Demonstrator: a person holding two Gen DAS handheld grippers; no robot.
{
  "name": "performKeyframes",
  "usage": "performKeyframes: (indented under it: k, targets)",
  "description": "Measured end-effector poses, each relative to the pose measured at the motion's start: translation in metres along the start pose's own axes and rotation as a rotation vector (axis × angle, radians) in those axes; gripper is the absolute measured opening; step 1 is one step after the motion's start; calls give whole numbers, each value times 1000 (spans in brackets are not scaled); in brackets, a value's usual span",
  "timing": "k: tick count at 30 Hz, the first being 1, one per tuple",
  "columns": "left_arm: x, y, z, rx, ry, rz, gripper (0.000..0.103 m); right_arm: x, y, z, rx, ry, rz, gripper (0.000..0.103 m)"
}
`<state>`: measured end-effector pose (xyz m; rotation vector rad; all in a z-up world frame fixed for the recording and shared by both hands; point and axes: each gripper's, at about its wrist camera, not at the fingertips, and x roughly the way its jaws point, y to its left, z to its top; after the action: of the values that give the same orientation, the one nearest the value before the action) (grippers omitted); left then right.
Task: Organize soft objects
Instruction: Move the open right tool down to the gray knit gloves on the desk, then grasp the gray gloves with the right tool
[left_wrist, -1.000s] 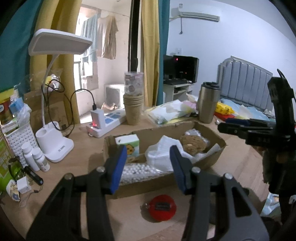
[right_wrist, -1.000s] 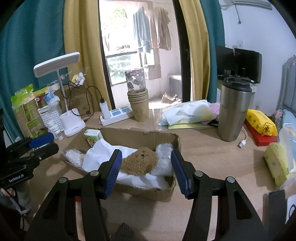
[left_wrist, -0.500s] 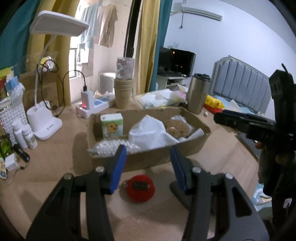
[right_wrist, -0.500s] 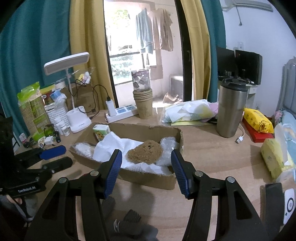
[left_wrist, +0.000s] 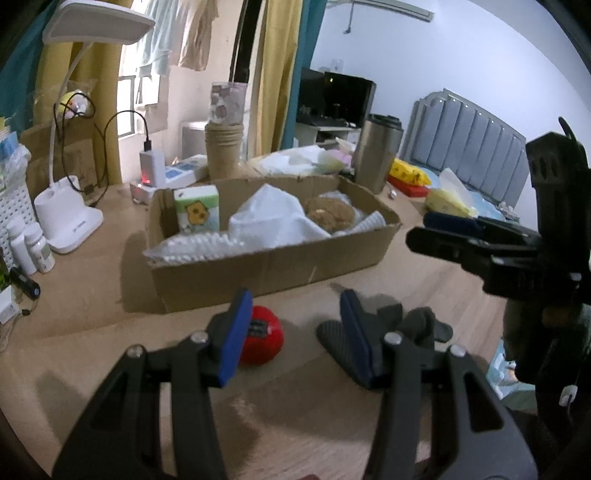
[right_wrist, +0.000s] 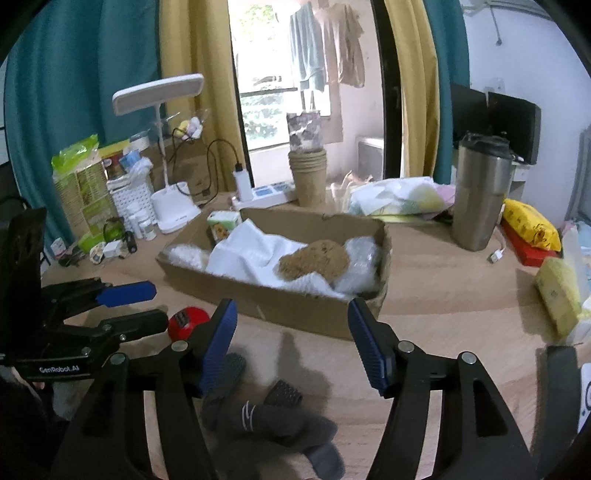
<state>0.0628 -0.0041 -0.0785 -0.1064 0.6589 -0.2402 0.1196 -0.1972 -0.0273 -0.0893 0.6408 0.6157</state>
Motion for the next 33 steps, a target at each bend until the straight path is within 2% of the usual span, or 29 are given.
performKeyframes:
  k: [9,10,11,12,19,33]
  targets:
    - [3,0,-13,17,40,-1,54,5,1,-14,-31,58,-1,66]
    - [2,-1,-15,17,41,-5,59,7,2,-17,-38,73,0,66]
    - [2,-1,-16,18,42,-8,81,8,2,-19,-43,85,3,66]
    - [1,-1,-17,18,43,-11,97,10,3,-22,-49,99,7,66]
    - [-1,-5,-21,39,54,-16,98,16,9,-40,-44,143,47,72]
    - [4,1,-24,17,85,22,98,26,15,-55,-45,200,58,73]
